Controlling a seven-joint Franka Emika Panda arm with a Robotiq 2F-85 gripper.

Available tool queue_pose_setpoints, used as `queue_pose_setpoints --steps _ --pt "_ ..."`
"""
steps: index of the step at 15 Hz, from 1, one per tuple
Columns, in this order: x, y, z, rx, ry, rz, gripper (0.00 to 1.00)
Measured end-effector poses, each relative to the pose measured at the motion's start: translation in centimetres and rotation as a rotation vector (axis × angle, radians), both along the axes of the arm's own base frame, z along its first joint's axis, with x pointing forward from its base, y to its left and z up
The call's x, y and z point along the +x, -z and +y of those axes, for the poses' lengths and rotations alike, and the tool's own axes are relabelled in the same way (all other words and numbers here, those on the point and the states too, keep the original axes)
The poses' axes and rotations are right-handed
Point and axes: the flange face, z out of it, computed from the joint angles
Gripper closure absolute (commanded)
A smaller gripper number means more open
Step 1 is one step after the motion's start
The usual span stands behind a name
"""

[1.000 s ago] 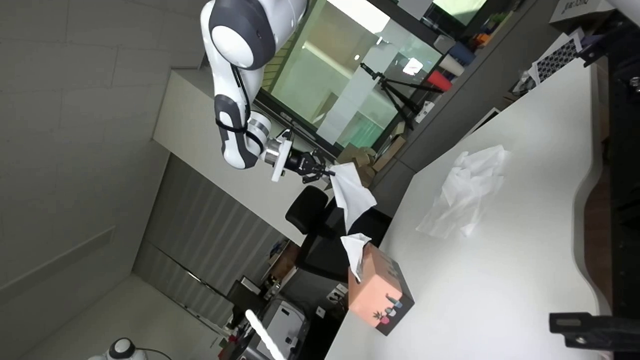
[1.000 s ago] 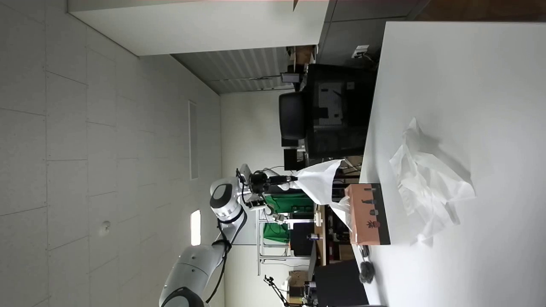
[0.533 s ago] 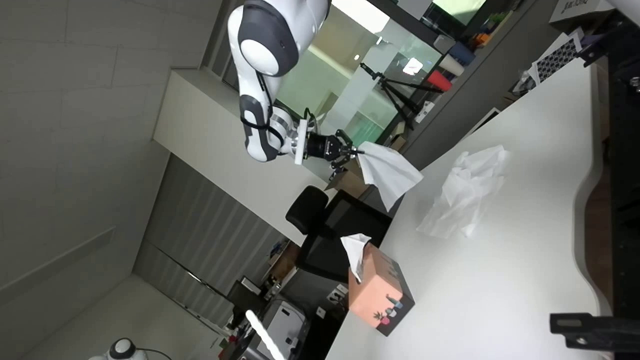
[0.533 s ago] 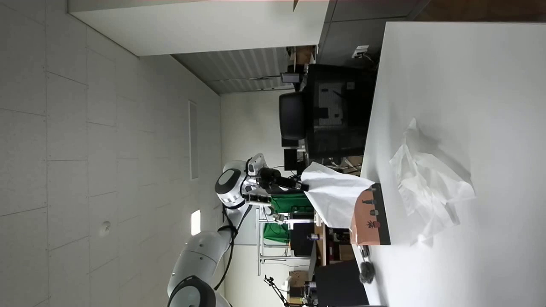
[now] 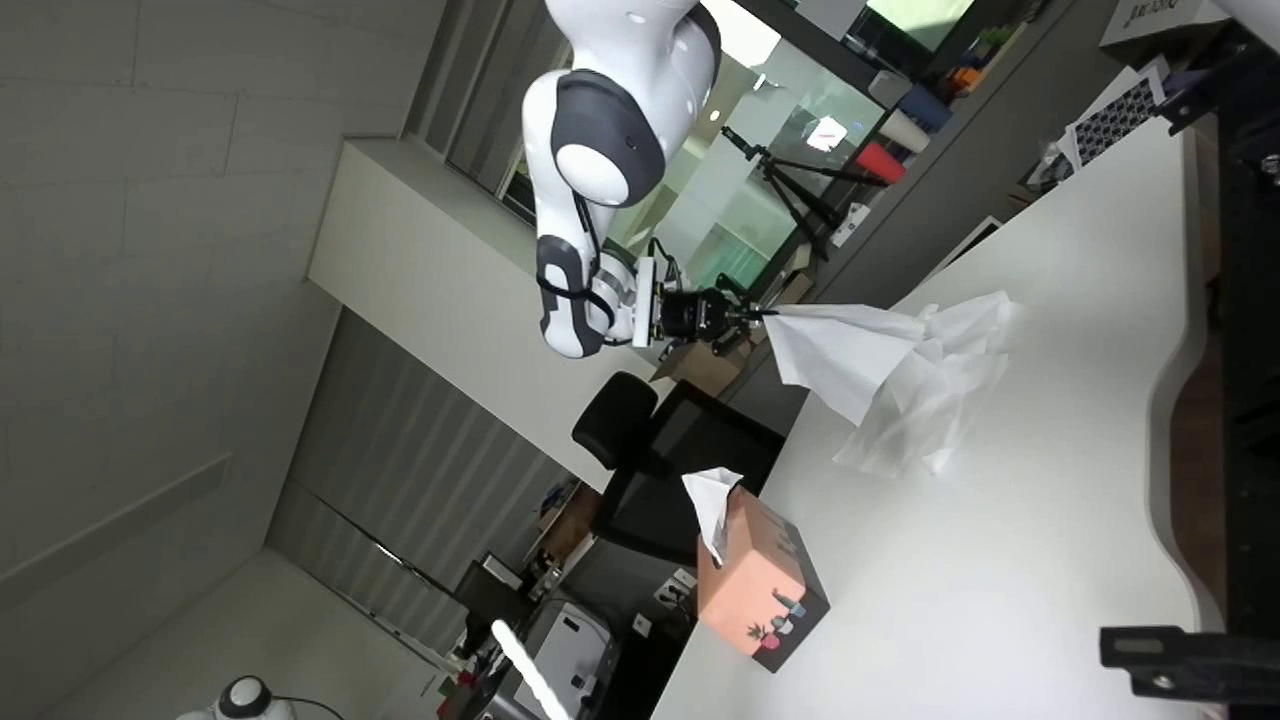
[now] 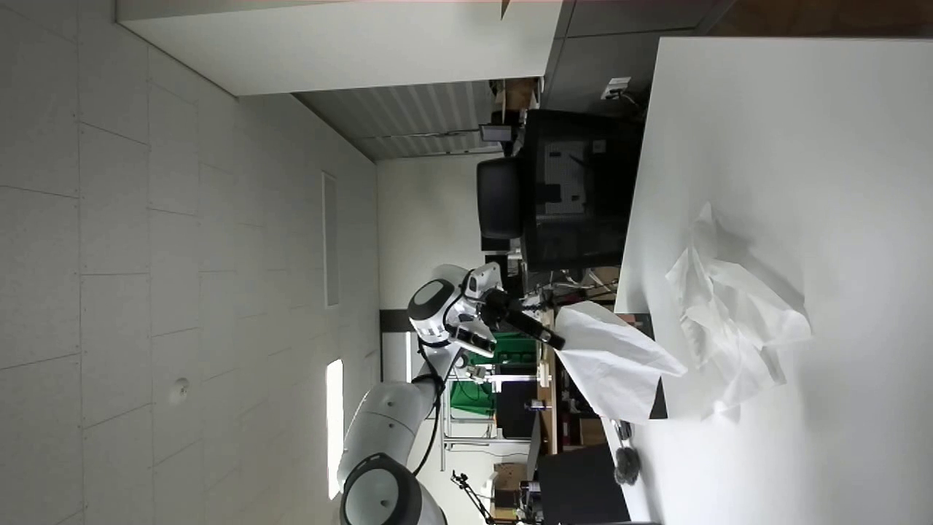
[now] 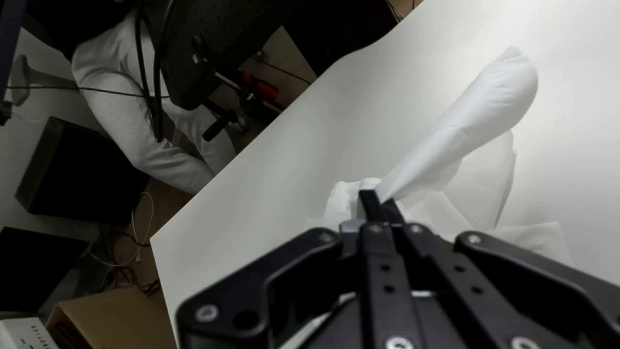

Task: Pull out two tissues, one at a time out of the tissue box and place them on the table

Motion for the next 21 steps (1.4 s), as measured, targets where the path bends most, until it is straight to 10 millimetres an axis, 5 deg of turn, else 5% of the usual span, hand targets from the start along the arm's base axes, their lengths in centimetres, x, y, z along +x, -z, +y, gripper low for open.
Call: queue_pose_setpoints --steps 9,10,15,21 --pt "-0.5 9.2 0.9 -0.024 -0.015 0.089 1.0" --pt "-0.4 9.8 1.2 -0.039 -0.017 0.08 0.74" --pt "2.4 10.9 2.9 -0.138 -0.004 -0.112 0.46" --pt "7.1 8.8 6.4 -0.152 0.003 -0.454 0.06"
